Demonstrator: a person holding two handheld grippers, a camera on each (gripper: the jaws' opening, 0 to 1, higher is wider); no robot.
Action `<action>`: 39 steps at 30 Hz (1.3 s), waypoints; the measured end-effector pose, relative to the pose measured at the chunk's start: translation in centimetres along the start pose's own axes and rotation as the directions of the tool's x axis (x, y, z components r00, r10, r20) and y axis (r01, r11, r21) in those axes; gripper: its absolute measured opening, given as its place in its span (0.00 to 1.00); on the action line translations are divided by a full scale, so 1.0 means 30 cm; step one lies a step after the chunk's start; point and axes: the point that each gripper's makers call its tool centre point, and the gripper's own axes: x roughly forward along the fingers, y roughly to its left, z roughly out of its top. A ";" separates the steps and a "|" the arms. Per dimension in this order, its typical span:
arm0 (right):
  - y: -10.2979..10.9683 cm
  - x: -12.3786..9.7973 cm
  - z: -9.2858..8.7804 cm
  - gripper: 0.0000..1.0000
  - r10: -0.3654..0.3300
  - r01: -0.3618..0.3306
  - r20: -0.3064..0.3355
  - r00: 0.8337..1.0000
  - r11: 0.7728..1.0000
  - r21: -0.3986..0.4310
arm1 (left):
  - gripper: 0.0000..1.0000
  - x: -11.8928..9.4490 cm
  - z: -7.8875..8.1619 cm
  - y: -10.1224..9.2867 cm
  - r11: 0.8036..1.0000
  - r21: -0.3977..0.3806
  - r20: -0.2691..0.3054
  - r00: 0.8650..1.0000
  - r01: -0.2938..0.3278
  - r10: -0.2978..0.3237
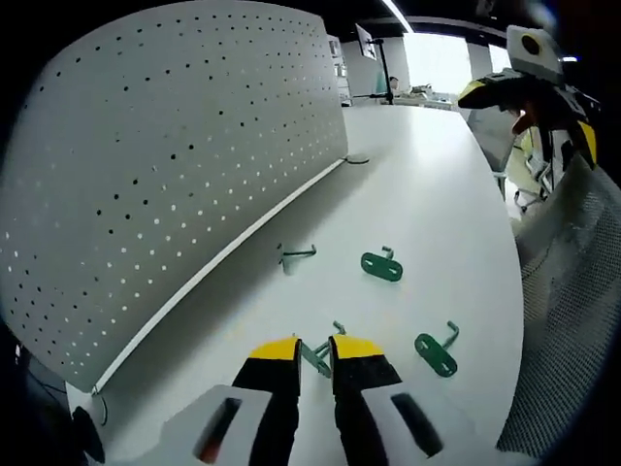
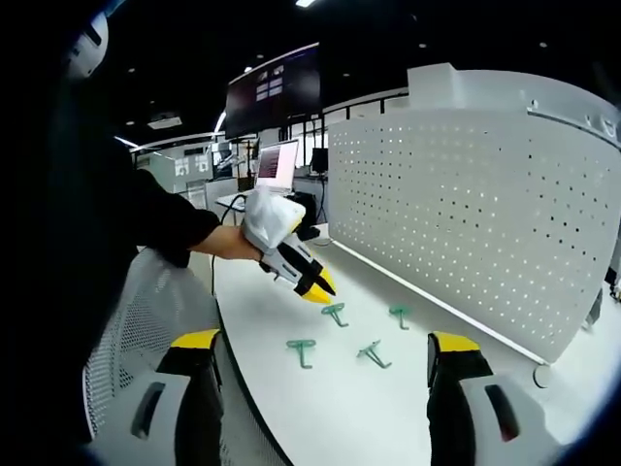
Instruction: Insert the hook assembly into the mounting plate slot until the hook locks in place.
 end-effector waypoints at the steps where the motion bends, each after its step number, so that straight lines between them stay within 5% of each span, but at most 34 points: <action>1: 0.000 0.000 0.000 0.83 0.000 0.000 0.000 1.000 1.000 0.000 | 0.12 0.004 -0.005 0.002 1.000 -0.002 -0.005 1.000 -0.003 0.003; 39: 0.012 0.005 -0.011 0.82 0.001 -0.001 -0.002 1.000 1.000 0.012 | 0.02 0.076 -0.055 0.046 0.999 -0.021 -0.075 0.996 -0.045 0.043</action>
